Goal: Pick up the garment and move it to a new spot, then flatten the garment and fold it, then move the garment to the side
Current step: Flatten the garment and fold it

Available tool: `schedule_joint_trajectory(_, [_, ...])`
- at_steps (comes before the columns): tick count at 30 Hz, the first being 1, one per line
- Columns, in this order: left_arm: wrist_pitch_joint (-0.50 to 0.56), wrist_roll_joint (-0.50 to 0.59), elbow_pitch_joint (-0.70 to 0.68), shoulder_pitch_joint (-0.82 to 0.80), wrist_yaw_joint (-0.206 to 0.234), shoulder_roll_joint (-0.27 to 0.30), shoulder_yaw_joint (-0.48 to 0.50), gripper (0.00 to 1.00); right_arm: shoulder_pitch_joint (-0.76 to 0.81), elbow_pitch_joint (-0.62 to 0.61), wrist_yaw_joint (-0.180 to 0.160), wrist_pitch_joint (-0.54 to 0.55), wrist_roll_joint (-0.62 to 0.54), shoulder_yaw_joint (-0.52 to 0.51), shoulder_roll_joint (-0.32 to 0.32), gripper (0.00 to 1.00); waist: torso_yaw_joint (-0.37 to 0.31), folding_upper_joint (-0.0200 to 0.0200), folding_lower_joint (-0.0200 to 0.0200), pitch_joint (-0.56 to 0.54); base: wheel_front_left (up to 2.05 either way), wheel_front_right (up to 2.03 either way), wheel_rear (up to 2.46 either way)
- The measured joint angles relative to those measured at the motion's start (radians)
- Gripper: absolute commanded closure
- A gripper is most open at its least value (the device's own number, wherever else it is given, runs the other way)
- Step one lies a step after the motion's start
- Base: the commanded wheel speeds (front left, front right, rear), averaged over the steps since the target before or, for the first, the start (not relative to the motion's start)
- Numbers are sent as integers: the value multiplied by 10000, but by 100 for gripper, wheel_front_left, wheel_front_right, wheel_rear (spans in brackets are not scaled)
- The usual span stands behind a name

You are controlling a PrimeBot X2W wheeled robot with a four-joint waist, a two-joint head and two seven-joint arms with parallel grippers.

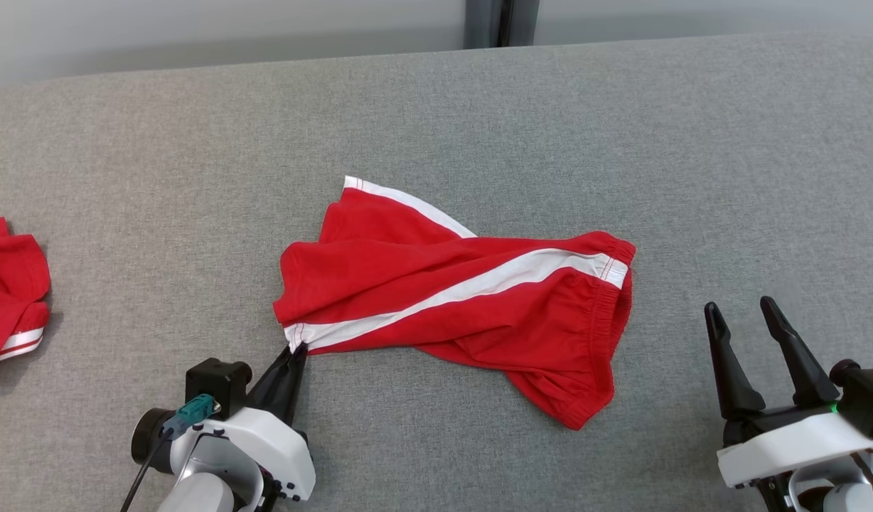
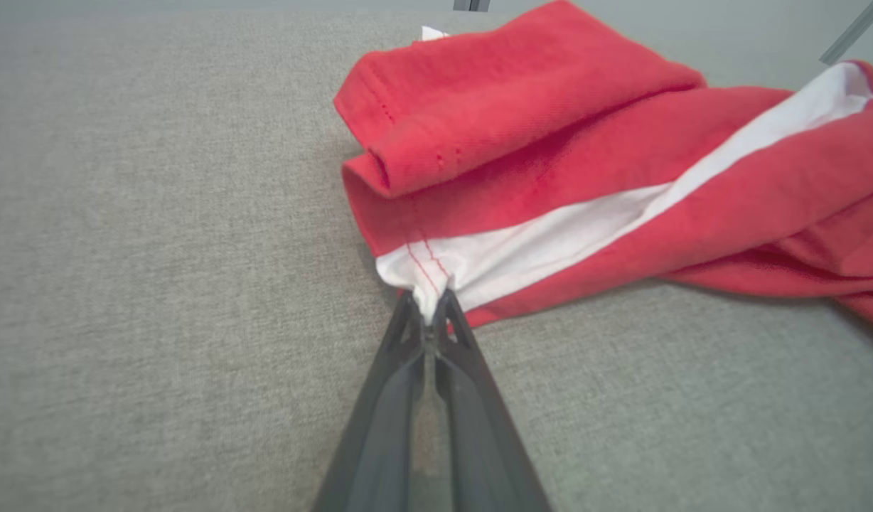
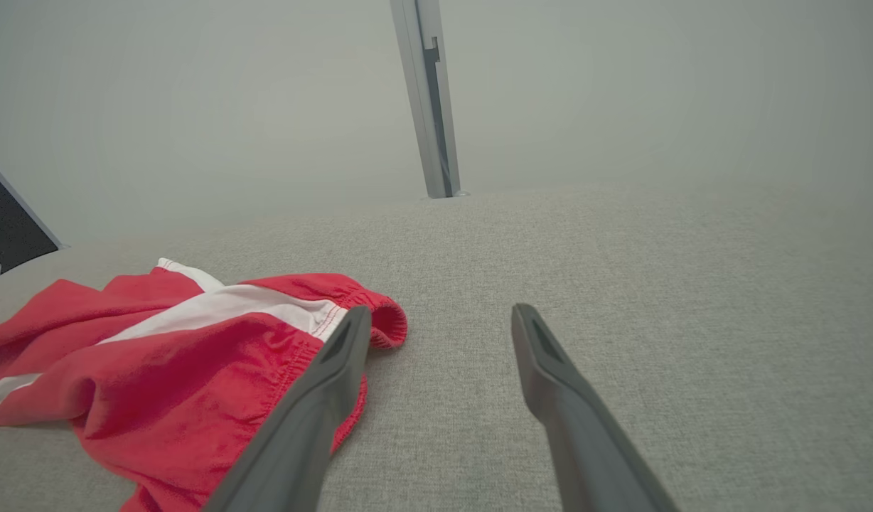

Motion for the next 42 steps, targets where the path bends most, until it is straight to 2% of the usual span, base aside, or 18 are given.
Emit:
schedule_joint_trajectory(8, [-184, -8, 8, -116, 4, 4, -40, 100, -542, 270, 0, 247, 261, 449, -355, 0, 146, 0, 0, 100, 0, 0, 0])
schedule_joint_trajectory(20, [-571, -8, 290, -444, -42, -198, -209, 100, -1663, 1030, 0, 1252, 1367, 2602, -1250, 0, 568, 0, 0, 469, 0, 0, 0])
schedule_joint_trajectory(33, [-880, -12, 539, -816, -42, -230, -263, 100, -2662, 1578, 0, 874, 2082, 3417, -1567, 0, 692, 0, 0, 829, 0, 0, 0])
schedule_joint_trajectory(34, [-886, -12, 548, -827, -42, -228, -265, 100, -2805, 1649, 0, 825, 2140, 3457, -1574, 8, 697, 0, 0, 842, 0, 0, 0])
schedule_joint_trajectory(35, [-890, -13, 554, -837, -44, -228, -272, 100, -2931, 1716, 0, 800, 2178, 3524, -1588, 42, 707, 0, 0, 851, 0, 0, 0])
schedule_joint_trajectory(36, [-903, -21, 562, -848, -44, -230, -284, 100, -3025, 1776, 0, 719, 2228, 3553, -1593, 57, 717, 0, 0, 859, 0, 0, 0])
schedule_joint_trajectory(37, [-926, -21, 570, -867, -44, -228, -293, 100, -3101, 1825, 0, 704, 2263, 3576, -1609, 67, 731, 0, 0, 864, 0, 0, 0])
schedule_joint_trajectory(38, [-934, -23, 575, -884, -44, -228, -291, 100, -3172, 1873, 0, 646, 2311, 3595, -1632, 100, 745, 0, 0, 868, 0, 0, 0])
schedule_joint_trajectory(42, [-1039, -33, 598, -978, -29, -209, -284, 100, -3303, 2027, 0, 476, 2487, 3730, -1684, 100, 786, 0, 0, 876, 0, 0, 0])
